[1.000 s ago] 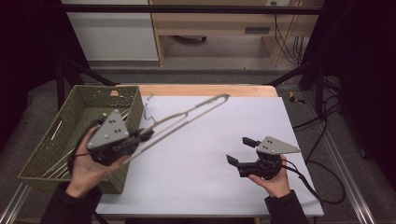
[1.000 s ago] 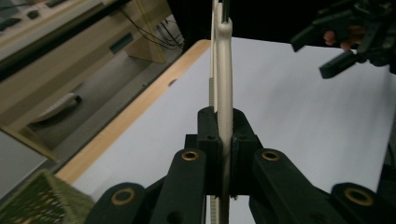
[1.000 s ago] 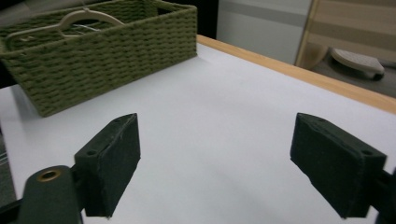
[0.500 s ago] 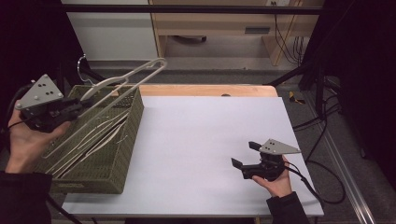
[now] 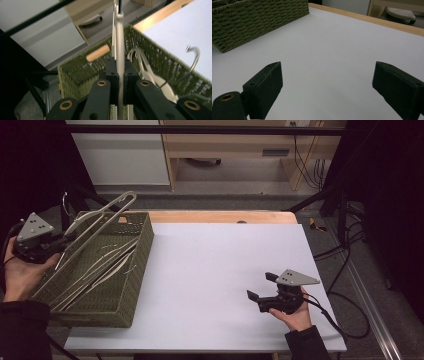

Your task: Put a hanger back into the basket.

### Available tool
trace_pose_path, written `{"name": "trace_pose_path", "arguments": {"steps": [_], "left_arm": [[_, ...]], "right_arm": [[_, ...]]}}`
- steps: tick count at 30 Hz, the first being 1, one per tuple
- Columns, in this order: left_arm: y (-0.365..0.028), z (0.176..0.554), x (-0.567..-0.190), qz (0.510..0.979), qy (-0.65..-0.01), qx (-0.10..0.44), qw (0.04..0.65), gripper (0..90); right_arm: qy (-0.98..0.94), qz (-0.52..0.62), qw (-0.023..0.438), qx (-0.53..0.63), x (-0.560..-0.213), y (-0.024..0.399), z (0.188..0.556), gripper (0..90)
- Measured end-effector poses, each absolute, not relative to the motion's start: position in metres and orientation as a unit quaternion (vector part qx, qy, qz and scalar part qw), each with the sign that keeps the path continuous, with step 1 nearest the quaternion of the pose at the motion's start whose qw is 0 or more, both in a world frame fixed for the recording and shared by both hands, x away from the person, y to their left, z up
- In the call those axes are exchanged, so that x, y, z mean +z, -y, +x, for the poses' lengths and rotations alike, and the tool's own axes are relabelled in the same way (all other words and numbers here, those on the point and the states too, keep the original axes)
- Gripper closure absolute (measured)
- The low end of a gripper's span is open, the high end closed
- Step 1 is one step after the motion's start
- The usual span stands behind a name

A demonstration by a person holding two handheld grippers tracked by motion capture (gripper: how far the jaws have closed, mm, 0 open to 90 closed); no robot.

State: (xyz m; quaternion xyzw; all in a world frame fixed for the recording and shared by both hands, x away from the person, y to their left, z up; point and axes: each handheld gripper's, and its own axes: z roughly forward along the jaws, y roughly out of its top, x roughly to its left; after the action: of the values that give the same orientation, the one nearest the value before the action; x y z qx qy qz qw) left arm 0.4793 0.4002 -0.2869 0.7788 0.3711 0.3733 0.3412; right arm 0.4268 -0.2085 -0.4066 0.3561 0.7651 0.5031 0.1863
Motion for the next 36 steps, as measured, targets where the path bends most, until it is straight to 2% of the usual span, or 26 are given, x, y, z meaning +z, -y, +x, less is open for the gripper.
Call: {"name": "trace_pose_path", "arguments": {"steps": [10,19,23,27,29,32,36], "left_arm": [[-0.406,0.478,-0.335,0.791,-0.372,0.368,0.318,85.7],[-0.415,0.467,-0.351,0.802,-0.367,0.35,0.314,85.8],[-0.403,0.471,-0.361,0.827,-0.348,0.346,0.275,85.7],[-0.394,0.479,-0.377,0.839,-0.357,0.324,0.251,85.1],[-0.389,0.484,-0.383,0.843,-0.38,0.293,0.243,83.8],[-0.394,0.484,-0.382,0.83,-0.409,0.283,0.254,70.4],[-0.404,0.472,-0.366,0.803,-0.421,0.291,0.307,60.2]], "right_arm": [[-0.766,0.356,0.181,0.503,-0.407,0.207,0.427,10.2],[-0.768,0.357,0.177,0.501,-0.408,0.207,0.427,10.2],[-0.769,0.357,0.177,0.499,-0.409,0.206,0.427,10.2],[-0.77,0.357,0.176,0.499,-0.409,0.205,0.427,10.2],[-0.77,0.357,0.176,0.499,-0.409,0.205,0.427,10.2],[-0.769,0.357,0.176,0.5,-0.409,0.205,0.427,10.1],[-0.769,0.357,0.176,0.5,-0.409,0.205,0.427,10.1]]}}
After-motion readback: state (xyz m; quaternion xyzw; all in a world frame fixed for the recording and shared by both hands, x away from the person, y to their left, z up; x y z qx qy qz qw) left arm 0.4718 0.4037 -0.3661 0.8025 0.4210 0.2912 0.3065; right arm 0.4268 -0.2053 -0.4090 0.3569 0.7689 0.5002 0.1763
